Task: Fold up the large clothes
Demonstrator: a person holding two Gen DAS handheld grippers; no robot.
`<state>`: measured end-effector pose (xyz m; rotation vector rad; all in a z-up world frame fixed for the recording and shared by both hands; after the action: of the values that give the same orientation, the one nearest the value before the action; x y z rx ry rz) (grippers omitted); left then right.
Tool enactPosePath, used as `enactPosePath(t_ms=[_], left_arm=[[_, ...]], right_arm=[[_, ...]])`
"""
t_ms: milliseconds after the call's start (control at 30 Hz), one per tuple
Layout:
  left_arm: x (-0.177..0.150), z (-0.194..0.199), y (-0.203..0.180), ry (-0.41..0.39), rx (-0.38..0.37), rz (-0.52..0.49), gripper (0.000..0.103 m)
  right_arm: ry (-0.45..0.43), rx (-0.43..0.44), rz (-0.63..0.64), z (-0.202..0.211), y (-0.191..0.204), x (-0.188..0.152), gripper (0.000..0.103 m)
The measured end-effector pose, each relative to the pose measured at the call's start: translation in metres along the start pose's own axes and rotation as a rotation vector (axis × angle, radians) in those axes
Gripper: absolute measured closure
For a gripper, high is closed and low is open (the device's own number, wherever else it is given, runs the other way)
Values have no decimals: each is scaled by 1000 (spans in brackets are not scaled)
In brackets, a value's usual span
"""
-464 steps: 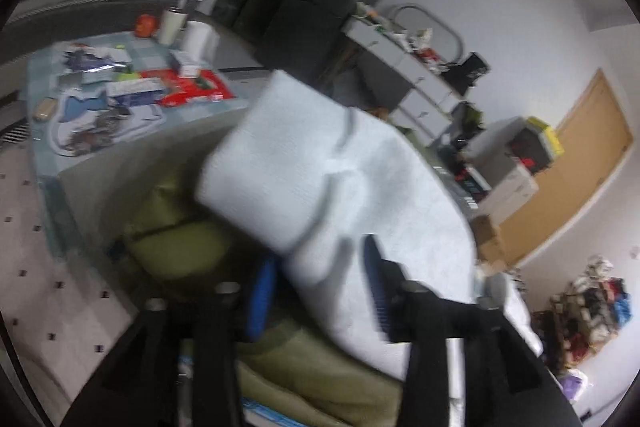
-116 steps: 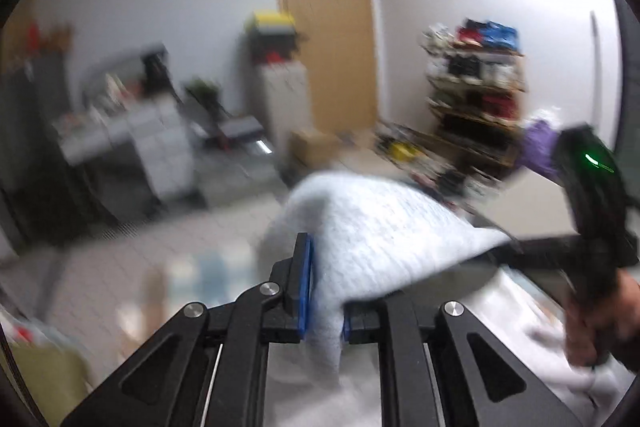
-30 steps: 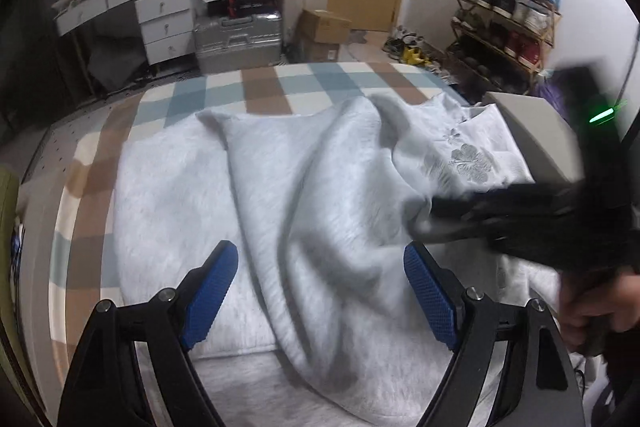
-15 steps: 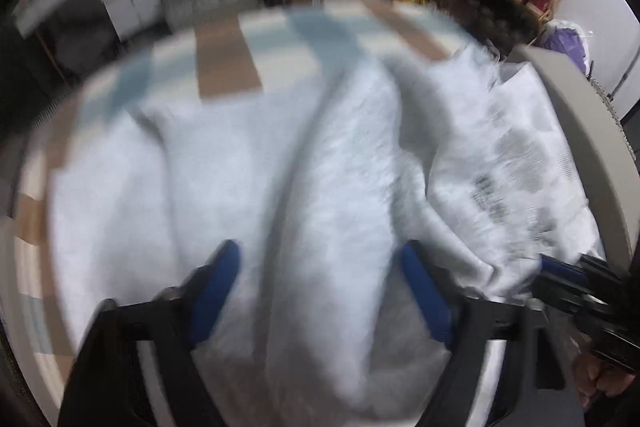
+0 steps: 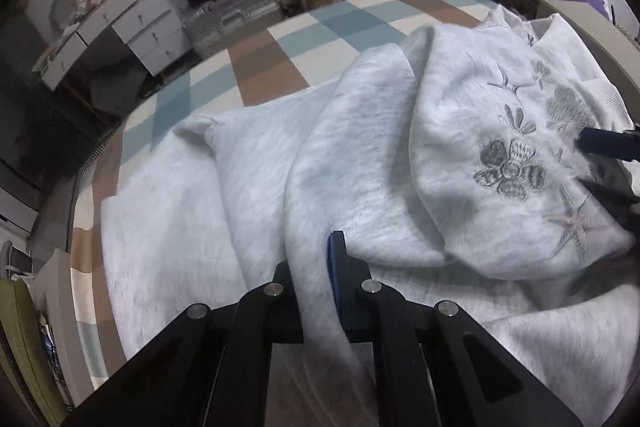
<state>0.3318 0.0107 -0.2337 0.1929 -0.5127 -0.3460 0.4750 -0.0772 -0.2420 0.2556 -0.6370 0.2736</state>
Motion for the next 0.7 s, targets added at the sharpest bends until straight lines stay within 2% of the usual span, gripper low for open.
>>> enactPosePath(t_ms=[67, 100, 167, 200, 267, 300, 333, 400, 433, 500, 567, 633, 700], left_arm=[[0, 8, 1, -8, 23, -10, 94], [0, 15, 3, -17, 6, 7, 94], [2, 42, 8, -62, -125, 91, 94], [0, 59, 12, -94, -191, 134, 94], [-5, 84, 15, -171, -282, 176, 81], [-6, 90, 12, -189, -297, 175, 76], [-12, 94, 3, -210, -346, 98, 66], [-26, 83, -18, -187, -348, 38, 64], [-28, 72, -26, -169, -338, 24, 64], [-40, 49, -38, -123, -338, 11, 64], [-45, 38, -43, -147, -327, 22, 64], [-45, 39, -46, -188, -309, 5, 64], [-46, 40, -44, -220, -312, 10, 64]], right_arm=[[19, -83, 61, -6, 0, -3, 67], [46, -47, 63, -6, 1, -5, 74], [73, -33, 34, -1, -4, -6, 99], [80, -20, 10, 6, -8, -7, 102], [21, 91, -25, 31, -2, -6, 101], [-18, 160, -30, 46, 6, -7, 100], [-36, 202, -30, 55, 12, -8, 100], [-72, 359, -54, 70, 34, -14, 100], [-61, 396, -57, 69, 41, -18, 100], [6, 373, -55, 46, 52, -34, 100], [126, 291, -72, 8, 49, -59, 103], [120, 331, -156, 8, 39, -61, 103], [116, 301, -185, 19, 33, -60, 103]])
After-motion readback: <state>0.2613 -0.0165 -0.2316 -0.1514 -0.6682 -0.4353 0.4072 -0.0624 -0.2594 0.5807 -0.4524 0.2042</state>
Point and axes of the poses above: each gripper's, at about its wrist camera, not at the fingertips, and z roughly against the way its jaws point, y to its left, x to its top, the point moved 7 cm from there along -z, roughly the way its jaws point, and after that the axes turned 3 degrees about -z, right-handed, at the moved point
